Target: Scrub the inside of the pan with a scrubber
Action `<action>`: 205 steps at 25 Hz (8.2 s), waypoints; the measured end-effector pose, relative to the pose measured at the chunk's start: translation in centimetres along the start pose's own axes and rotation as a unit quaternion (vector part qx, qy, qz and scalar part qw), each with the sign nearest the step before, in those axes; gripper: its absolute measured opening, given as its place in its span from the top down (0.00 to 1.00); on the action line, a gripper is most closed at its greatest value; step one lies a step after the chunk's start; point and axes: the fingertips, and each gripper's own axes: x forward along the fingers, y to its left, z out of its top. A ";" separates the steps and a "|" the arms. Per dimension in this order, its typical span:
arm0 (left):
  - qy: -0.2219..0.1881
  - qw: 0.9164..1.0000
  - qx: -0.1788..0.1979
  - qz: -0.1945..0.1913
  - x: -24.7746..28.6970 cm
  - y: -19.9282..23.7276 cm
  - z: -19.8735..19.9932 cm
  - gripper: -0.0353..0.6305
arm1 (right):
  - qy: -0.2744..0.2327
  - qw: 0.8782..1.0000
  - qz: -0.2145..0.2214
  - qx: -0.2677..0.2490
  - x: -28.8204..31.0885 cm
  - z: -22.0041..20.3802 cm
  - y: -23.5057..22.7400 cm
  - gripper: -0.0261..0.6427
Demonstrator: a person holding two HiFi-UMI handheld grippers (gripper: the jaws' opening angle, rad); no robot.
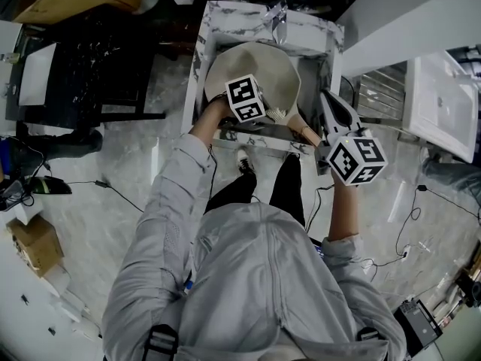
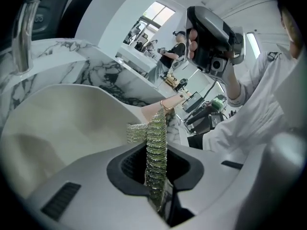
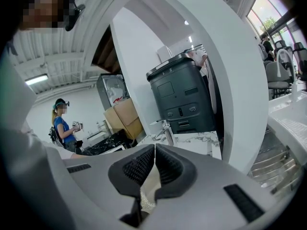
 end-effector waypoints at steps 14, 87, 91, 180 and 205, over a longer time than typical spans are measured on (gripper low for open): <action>0.106 0.993 0.005 -0.059 -2.5 -2.3 -3.8 0.84 | 0.013 1.000 0.006 -0.004 1.8 0.4 -0.3 0.91; 0.420 0.863 0.033 0.281 -8.9 20.8 -11.3 0.84 | 0.083 0.996 -0.026 -0.023 7.3 0.0 -5.7 0.91; 0.399 0.861 0.044 0.313 -8.4 22.3 -10.3 0.84 | 0.093 0.995 -0.021 -0.020 7.3 -0.4 -6.0 0.91; 0.382 0.906 -0.039 0.175 -4.1 17.5 -13.7 0.84 | 0.127 0.991 -0.017 -0.029 6.8 -5.1 -2.8 0.91; 0.169 0.950 0.027 0.263 1.5 21.2 -1.6 0.84 | 0.127 0.991 -0.031 -0.018 5.9 -4.6 -5.9 0.91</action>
